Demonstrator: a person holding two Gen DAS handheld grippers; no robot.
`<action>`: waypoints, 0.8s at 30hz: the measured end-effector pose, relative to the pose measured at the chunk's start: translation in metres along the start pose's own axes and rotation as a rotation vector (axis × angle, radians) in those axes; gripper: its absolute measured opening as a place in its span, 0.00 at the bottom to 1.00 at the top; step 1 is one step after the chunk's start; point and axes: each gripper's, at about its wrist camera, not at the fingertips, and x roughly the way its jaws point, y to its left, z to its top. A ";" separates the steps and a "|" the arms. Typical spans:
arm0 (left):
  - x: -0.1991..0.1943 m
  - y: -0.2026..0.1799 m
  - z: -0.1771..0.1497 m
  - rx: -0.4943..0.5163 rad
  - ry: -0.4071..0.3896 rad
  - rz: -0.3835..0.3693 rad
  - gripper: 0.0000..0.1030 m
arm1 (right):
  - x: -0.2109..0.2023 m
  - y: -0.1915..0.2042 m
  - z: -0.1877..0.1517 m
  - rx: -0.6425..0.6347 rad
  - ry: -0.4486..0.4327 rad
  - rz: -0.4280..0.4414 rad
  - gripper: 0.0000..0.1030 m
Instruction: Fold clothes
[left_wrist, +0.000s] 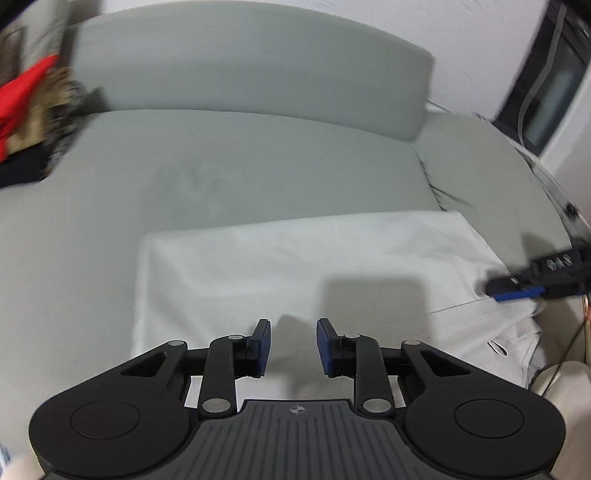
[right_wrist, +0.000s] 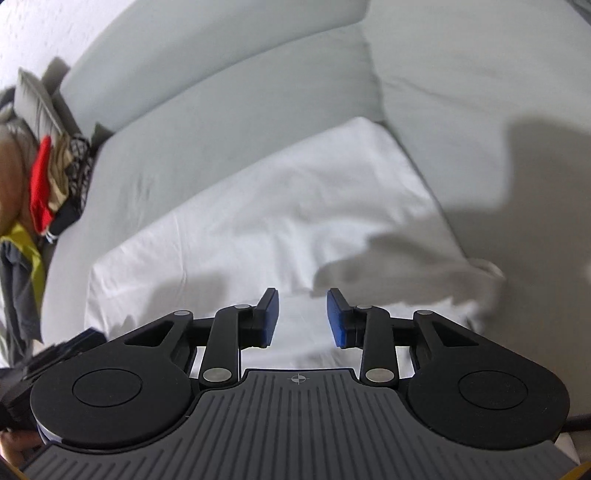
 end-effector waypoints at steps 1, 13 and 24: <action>0.008 -0.003 0.003 0.028 0.013 -0.016 0.24 | 0.006 0.003 0.004 -0.013 0.001 -0.016 0.35; -0.041 -0.012 -0.062 0.211 0.398 -0.306 0.00 | -0.006 -0.007 -0.014 -0.145 0.401 -0.083 0.31; -0.083 -0.012 -0.062 -0.053 -0.082 -0.174 0.30 | -0.052 0.009 -0.062 -0.116 0.031 -0.013 0.44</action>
